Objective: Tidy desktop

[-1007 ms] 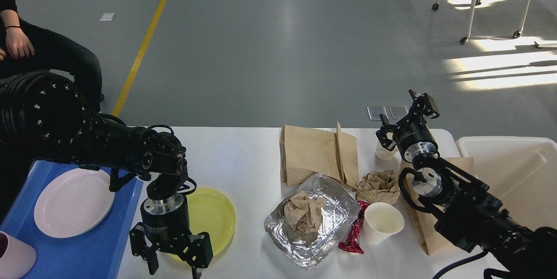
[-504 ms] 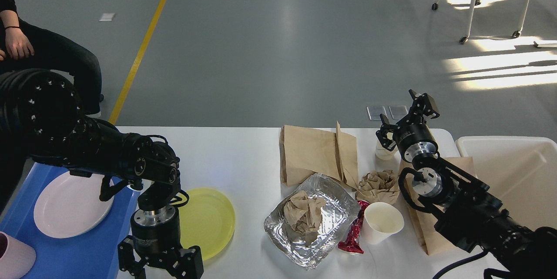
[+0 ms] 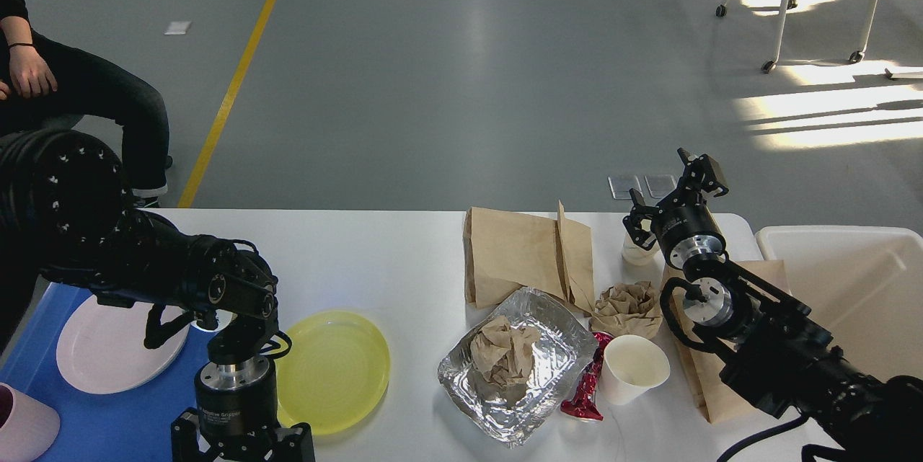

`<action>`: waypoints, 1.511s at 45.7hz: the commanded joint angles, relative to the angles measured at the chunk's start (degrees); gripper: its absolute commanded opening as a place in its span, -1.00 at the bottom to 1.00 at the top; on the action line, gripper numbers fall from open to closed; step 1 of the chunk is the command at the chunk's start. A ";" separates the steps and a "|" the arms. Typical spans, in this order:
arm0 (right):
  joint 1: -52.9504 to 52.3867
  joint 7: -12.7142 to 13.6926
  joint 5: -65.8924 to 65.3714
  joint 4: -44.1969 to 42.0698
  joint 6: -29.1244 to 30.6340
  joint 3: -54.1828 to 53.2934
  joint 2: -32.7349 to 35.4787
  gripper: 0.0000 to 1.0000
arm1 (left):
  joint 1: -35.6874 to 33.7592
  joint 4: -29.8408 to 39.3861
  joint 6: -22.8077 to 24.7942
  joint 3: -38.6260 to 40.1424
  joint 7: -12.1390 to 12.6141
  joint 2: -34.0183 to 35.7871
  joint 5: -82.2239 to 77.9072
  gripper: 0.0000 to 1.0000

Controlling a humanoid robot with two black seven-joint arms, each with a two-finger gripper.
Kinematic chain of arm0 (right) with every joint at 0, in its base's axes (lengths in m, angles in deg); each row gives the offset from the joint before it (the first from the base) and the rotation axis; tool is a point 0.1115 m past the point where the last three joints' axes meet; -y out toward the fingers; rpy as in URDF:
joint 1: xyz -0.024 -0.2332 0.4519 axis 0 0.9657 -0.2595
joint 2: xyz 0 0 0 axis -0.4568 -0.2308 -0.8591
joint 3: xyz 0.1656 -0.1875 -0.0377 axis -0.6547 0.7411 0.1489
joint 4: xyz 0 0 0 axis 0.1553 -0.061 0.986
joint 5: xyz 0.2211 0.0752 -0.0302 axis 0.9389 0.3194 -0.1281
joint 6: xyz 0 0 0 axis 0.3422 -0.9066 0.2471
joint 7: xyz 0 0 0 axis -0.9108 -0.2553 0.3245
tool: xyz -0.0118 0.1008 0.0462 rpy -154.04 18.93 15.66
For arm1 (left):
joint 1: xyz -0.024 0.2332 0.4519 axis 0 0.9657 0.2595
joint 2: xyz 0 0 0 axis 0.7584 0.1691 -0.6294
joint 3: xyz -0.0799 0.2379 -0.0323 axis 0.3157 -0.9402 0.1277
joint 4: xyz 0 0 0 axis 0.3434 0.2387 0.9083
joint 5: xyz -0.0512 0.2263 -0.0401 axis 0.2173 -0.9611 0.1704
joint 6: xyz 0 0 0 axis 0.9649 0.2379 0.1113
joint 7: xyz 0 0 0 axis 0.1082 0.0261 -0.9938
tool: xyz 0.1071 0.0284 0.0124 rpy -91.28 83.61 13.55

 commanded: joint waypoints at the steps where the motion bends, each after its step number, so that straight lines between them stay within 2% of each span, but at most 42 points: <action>1: 0.00 0.00 0.00 0.00 0.00 0.00 0.00 1.00 | 1.19 -0.34 0.00 0.00 -0.04 -0.48 0.06 0.91; 6: 0.00 0.00 0.00 0.00 0.00 0.00 0.00 1.00 | 1.80 -0.69 0.00 0.00 -0.13 -0.48 0.15 0.81; 19: 0.00 0.00 0.00 0.00 0.00 0.00 0.00 1.00 | 2.77 -0.96 0.00 -0.09 -0.13 -0.40 -0.29 0.70; 23: 0.00 0.00 0.00 0.00 0.00 0.00 0.00 1.00 | 3.12 -1.04 0.00 -0.09 -0.13 -0.48 -0.38 0.59; 26: 0.00 0.00 0.00 0.00 0.00 0.00 0.00 1.00 | 3.30 -1.48 0.00 -0.18 -0.04 -0.48 -0.46 0.43; 38: 0.00 0.00 0.00 0.00 0.00 0.00 0.00 1.00 | 3.91 -2.80 0.00 -0.97 0.13 -0.57 -0.55 0.22; 43: 0.00 0.00 0.00 0.00 0.00 0.00 0.00 1.00 | 3.91 -2.80 0.00 -0.97 2.15 -0.57 -0.55 0.06; 49: 0.00 0.00 0.00 0.00 0.00 0.00 0.00 1.00 | 4.53 -3.50 0.00 -0.79 3.56 -0.66 -0.46 0.07; 61: 0.00 0.00 0.00 0.00 0.00 0.00 0.00 1.00 | 5.32 -6.32 0.00 -0.35 3.56 -0.66 -0.46 0.05; 69: 0.00 0.00 0.00 0.00 0.00 0.00 0.00 1.00 | 5.32 -6.58 0.00 0.00 3.56 -0.75 -0.38 -0.36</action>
